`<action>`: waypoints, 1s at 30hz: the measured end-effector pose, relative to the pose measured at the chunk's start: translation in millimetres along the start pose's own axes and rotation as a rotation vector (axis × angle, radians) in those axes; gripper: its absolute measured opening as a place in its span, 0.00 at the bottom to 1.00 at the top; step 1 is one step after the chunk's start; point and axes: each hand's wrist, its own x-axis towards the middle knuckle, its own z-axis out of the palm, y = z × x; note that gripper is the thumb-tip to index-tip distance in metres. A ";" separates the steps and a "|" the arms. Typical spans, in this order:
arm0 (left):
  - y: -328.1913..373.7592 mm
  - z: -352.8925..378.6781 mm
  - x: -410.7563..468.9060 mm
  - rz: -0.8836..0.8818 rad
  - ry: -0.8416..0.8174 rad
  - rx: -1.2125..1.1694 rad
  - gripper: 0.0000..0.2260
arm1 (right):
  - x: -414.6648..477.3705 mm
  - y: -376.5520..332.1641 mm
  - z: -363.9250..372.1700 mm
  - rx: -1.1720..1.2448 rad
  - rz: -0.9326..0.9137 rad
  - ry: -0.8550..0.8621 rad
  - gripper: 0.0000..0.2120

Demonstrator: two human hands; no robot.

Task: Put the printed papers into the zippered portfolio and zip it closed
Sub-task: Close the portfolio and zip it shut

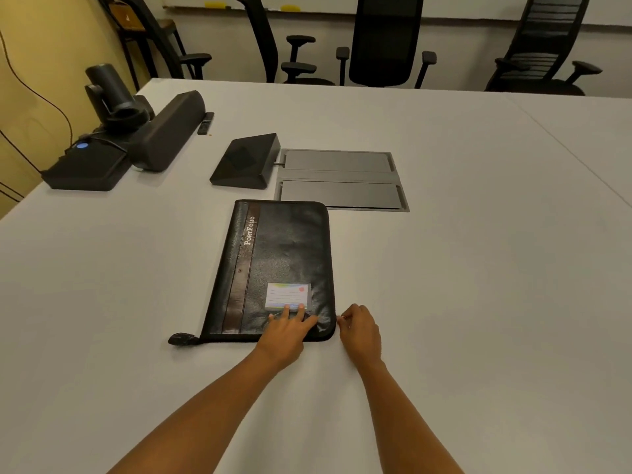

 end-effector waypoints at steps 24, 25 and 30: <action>33.9 10.5 61.3 -0.216 0.343 -0.145 0.32 | 35.2 29.1 -6.6 -0.307 -0.408 -0.051 0.14; 34.8 9.0 60.2 -0.217 0.357 -0.134 0.32 | 37.4 28.0 -4.2 -0.293 -0.390 -0.031 0.15; 36.1 8.9 61.4 -0.240 0.336 -0.111 0.29 | 65.6 12.2 1.9 -0.230 -0.314 0.027 0.13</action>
